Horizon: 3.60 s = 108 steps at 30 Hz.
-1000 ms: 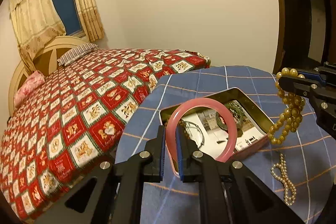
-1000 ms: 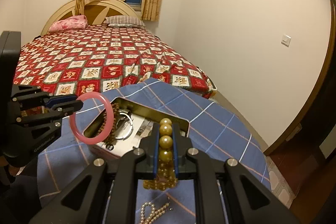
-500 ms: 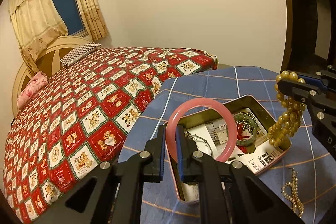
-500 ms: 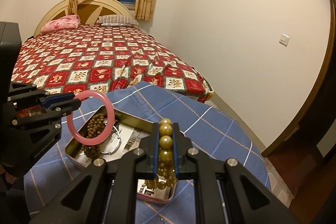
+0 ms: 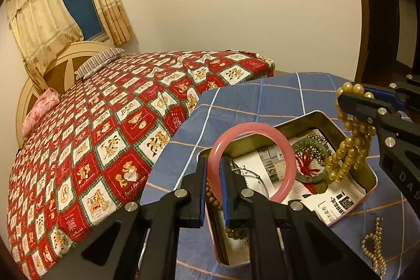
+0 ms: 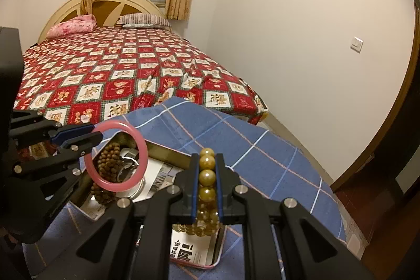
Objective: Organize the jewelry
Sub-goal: 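Carry the pink bangle and gold necklace over the tin and lower them in, then open both grippers and lift them out of the tin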
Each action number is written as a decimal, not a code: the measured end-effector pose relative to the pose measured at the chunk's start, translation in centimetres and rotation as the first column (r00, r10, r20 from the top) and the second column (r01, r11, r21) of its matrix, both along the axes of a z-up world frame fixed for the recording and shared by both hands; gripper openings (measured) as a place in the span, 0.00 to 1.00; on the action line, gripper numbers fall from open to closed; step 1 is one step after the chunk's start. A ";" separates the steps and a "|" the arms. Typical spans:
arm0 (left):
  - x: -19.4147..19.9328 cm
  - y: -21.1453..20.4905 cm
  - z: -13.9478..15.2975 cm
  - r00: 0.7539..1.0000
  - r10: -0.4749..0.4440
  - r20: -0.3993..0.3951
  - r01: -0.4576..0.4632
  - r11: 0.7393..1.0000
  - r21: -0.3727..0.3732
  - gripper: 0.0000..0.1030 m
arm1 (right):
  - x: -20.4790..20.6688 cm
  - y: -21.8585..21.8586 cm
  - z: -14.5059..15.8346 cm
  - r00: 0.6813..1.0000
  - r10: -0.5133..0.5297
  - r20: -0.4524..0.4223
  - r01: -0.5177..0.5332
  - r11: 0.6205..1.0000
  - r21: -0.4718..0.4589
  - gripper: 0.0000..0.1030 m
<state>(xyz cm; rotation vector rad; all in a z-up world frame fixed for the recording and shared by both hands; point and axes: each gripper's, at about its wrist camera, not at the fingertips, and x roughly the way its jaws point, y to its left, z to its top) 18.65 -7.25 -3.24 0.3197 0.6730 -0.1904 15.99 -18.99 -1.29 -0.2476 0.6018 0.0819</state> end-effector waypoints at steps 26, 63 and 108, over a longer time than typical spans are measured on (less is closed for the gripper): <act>1.9 -0.7 -2.5 0.999 0.022 -0.047 -0.020 0.999 0.031 0.09 | 2.8 -0.2 -3.1 0.997 -0.033 -0.070 0.032 0.999 -0.013 0.12; 0.9 -1.2 -1.3 0.999 0.034 0.042 -0.036 0.998 0.045 0.80 | 3.2 -0.9 -3.9 0.996 -0.041 -0.085 0.041 0.999 0.004 0.44; -7.2 -0.3 -1.5 0.999 0.040 0.026 -0.040 0.999 0.012 0.80 | -4.7 -1.8 -3.8 0.992 -0.093 -0.083 0.097 0.994 0.044 0.77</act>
